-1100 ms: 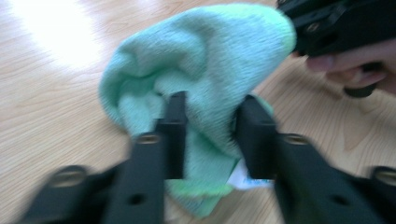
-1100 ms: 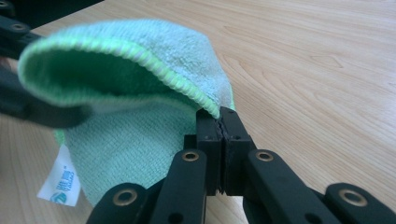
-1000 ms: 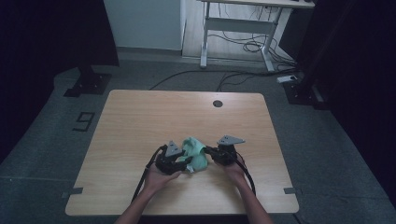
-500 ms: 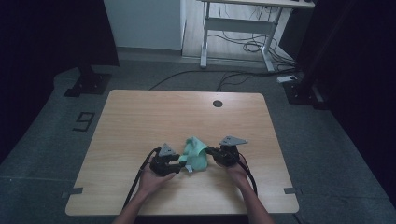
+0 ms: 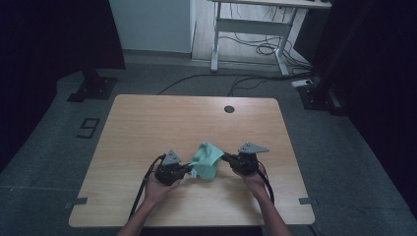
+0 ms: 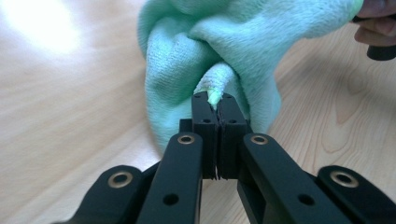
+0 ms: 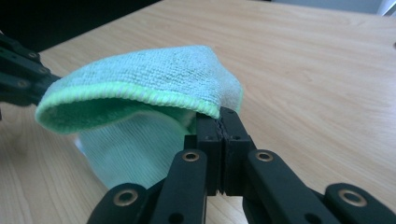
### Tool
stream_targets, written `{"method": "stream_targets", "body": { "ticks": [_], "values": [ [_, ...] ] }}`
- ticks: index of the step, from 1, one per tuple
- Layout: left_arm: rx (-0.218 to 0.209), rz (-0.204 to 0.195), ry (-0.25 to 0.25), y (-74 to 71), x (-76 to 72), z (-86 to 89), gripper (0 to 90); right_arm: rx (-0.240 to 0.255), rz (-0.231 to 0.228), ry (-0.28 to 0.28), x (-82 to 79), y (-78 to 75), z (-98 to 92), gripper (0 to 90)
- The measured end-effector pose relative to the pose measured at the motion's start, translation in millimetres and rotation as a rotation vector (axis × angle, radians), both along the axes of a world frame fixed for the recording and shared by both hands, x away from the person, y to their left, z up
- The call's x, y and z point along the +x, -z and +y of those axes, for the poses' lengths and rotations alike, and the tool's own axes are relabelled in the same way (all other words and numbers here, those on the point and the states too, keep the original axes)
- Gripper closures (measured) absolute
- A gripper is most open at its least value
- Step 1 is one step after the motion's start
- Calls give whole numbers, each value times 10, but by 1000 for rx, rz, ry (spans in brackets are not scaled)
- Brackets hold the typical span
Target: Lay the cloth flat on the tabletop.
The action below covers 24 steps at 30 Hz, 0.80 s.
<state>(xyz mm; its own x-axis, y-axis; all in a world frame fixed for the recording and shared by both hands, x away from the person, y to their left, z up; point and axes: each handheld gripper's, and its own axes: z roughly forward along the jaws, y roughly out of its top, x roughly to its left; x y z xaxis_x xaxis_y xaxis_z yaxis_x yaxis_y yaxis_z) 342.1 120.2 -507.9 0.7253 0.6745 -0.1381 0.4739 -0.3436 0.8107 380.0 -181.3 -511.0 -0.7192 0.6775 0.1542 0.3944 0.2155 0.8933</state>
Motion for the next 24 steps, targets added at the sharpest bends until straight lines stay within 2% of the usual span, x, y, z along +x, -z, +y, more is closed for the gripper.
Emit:
{"method": "stream_targets", "body": {
  "ticks": [5,6,9,10,12,15,19,24],
  "values": [
    [-54,-38,-21,-185,-43,183,888,16,-20,23,-53,-127,-126,884],
    [-54,-38,-21,-185,-43,183,888,16,-20,23,-53,-127,-126,884],
    [-97,-74,-45,-345,-86,353,889,27,-45,49,-94,-258,-244,884],
    [-97,-74,-45,-345,-86,353,889,27,-45,49,-94,-258,-244,884],
    [-148,-107,-73,-483,-123,507,889,46,-72,84,-124,-373,-363,884],
    [-186,-131,-99,-610,-136,656,889,71,-88,116,-145,-491,-491,884],
    [-212,-123,-124,-638,-116,785,888,80,-104,149,-157,-581,-605,883],
    [-234,-89,-123,-557,-135,870,888,94,-98,164,-160,-546,-663,882]
  ]
}}
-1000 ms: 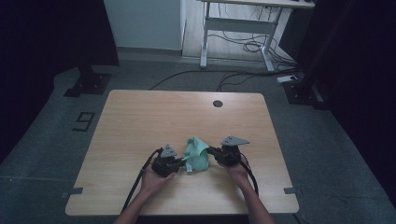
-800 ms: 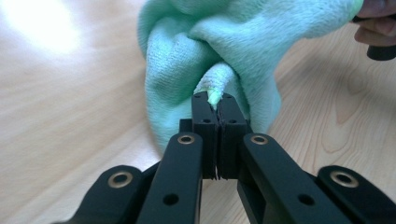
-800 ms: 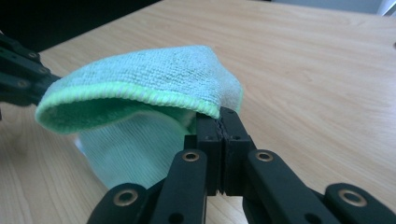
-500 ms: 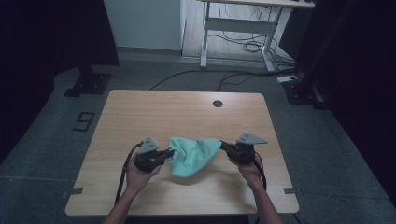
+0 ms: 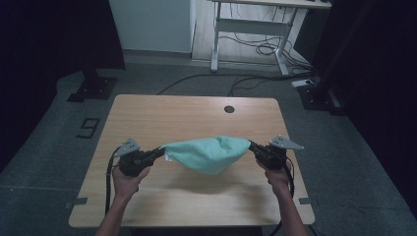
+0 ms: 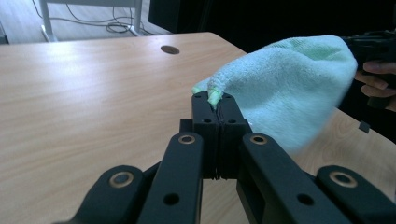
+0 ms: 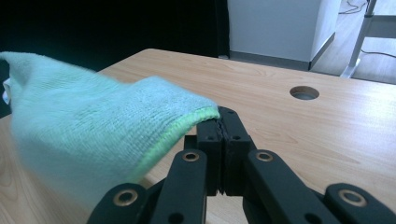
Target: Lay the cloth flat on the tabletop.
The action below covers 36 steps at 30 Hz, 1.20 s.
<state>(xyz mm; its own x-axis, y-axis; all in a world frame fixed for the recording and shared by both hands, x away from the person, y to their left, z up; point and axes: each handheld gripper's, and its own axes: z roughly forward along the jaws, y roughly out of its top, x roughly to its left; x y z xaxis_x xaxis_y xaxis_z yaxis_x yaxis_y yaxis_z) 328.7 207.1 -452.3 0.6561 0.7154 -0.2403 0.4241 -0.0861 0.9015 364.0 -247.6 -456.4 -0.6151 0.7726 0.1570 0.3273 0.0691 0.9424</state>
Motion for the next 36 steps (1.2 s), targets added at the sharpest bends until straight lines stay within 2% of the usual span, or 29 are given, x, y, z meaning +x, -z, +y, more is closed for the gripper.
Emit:
{"method": "stream_targets", "body": {
  "ticks": [8,16,19,21,22,23,24,25,26,27,28,30,36],
  "values": [
    [27,17,10,57,3,-27,888,-13,-3,-19,1,15,75,881],
    [31,27,11,98,-18,-23,886,-18,9,-33,32,85,121,878],
    [14,31,-18,114,58,-15,886,-28,9,-27,178,90,199,876],
    [24,61,-36,182,146,-29,885,-22,32,-24,346,104,272,858],
    [45,82,-49,239,191,-46,883,-27,61,-22,440,133,315,810],
    [70,101,-63,308,229,-64,881,-51,87,-14,532,185,362,722],
    [79,125,-63,378,258,-75,881,-82,122,6,609,256,410,609],
    [79,140,-63,442,269,-90,880,-122,168,27,671,336,445,537],
    [86,145,-61,490,266,-106,880,-148,205,50,705,411,457,508],
    [96,150,-56,524,261,-116,880,-143,233,59,710,473,447,461],
    [101,153,-53,550,257,-126,880,-139,246,71,695,517,424,423],
    [112,160,-50,574,254,-140,879,-134,242,99,639,557,363,382],
    [136,142,-46,551,190,-169,878,-154,264,94,499,541,224,357]
  ]
}}
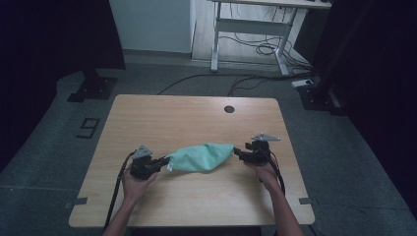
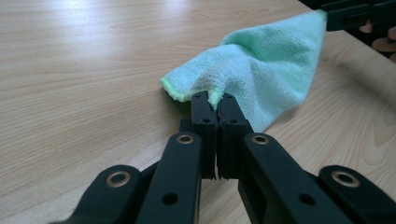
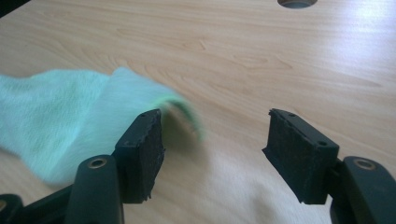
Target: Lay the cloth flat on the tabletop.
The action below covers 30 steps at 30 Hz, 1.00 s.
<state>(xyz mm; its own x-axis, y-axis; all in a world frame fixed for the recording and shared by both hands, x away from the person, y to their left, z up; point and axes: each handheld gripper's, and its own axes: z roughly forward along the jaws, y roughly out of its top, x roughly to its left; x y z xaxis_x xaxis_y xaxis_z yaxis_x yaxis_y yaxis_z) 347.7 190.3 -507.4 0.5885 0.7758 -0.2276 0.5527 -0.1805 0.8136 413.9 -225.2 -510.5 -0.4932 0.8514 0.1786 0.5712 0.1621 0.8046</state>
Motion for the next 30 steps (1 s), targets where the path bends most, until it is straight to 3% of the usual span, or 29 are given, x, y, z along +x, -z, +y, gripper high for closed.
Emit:
{"method": "stream_targets", "body": {
  "ticks": [7,11,30],
  "values": [
    [4,13,3,43,-22,0,877,2,4,3,-156,-11,-181,358],
    [12,21,21,70,-50,-19,876,29,-1,-8,-238,-14,-210,361],
    [29,26,46,84,-135,-48,875,62,19,-156,-454,134,261,383]
  ]
}}
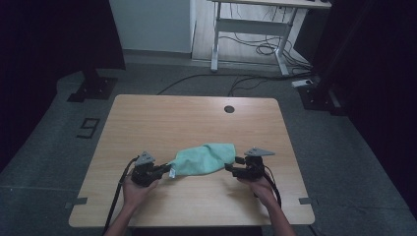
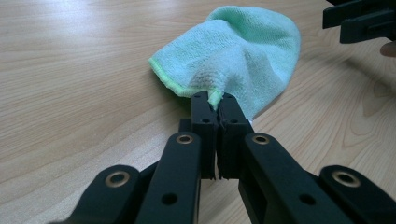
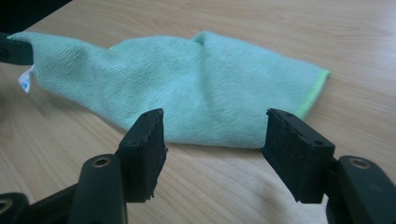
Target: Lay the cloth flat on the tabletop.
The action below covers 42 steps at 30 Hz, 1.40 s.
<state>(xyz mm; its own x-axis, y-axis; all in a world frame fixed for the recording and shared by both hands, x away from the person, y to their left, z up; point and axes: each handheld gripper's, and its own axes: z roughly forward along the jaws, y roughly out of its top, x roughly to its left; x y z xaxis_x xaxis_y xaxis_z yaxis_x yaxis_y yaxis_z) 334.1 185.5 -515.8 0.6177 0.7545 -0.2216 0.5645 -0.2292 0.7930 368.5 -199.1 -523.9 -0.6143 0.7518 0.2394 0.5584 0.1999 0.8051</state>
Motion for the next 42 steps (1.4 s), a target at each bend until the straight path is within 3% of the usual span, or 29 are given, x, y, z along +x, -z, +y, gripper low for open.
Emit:
{"method": "stream_targets", "body": {
  "ticks": [6,17,28,34,42],
  "values": [
    [-10,7,12,6,-38,-14,874,-44,14,12,90,100,125,382],
    [4,23,58,54,-157,-154,872,-59,49,53,394,231,260,393],
    [19,10,95,37,-239,-262,856,-93,34,61,525,240,396,425],
    [4,-17,70,-9,-249,-208,742,-100,26,57,523,247,381,473],
    [-36,-65,22,-180,-236,-46,610,-106,20,48,507,252,364,512]
  ]
}}
